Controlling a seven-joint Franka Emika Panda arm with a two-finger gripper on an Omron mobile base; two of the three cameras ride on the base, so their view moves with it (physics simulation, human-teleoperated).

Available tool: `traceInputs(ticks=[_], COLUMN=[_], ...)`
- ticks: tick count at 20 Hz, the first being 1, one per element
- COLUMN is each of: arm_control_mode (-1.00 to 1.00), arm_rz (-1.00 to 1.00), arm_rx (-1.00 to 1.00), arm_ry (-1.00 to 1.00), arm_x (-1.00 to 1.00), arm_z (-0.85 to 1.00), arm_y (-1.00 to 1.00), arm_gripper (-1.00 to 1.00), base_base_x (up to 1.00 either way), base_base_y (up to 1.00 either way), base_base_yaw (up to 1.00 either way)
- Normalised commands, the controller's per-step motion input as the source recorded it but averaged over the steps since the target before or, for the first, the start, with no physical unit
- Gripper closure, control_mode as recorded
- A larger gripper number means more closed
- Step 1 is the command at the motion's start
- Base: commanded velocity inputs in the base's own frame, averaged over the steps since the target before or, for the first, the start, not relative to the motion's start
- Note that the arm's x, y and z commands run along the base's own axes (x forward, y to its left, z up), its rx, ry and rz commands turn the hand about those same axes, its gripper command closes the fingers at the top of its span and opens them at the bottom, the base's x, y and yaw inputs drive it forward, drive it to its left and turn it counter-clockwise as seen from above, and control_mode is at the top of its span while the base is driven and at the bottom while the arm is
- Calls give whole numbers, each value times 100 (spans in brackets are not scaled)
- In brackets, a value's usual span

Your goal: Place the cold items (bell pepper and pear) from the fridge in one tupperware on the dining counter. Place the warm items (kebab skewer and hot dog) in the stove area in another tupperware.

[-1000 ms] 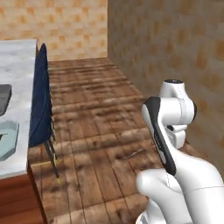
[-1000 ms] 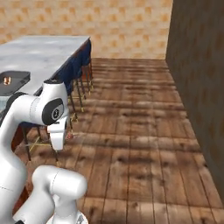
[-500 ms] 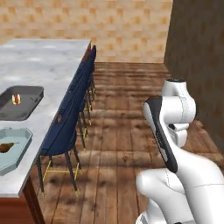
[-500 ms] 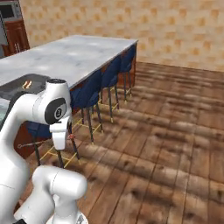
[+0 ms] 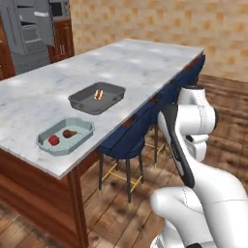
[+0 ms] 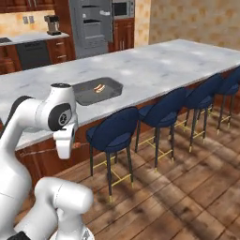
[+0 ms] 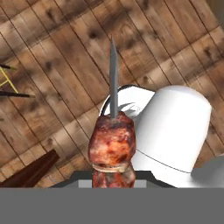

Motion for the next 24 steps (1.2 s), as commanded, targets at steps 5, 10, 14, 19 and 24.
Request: traceInputs(ticks=[5, 10, 14, 19, 24], arm_control_mode=[100, 100, 100, 100, 100], arm_rz=[0, 0, 0, 0, 0], arm_rx=[0, 0, 0, 0, 0], arm_ry=[0, 0, 0, 0, 0], arm_x=[0, 0, 0, 0, 0], arm_z=[0, 0, 0, 0, 0], arm_y=[0, 0, 0, 0, 0], arm_gripper=[100, 100, 100, 100, 100], base_base_x=[12, 34, 77, 74, 83], base_base_y=[-93, -100, -95, -49, 0], base_base_yaw=[57, 55, 55, 25, 0])
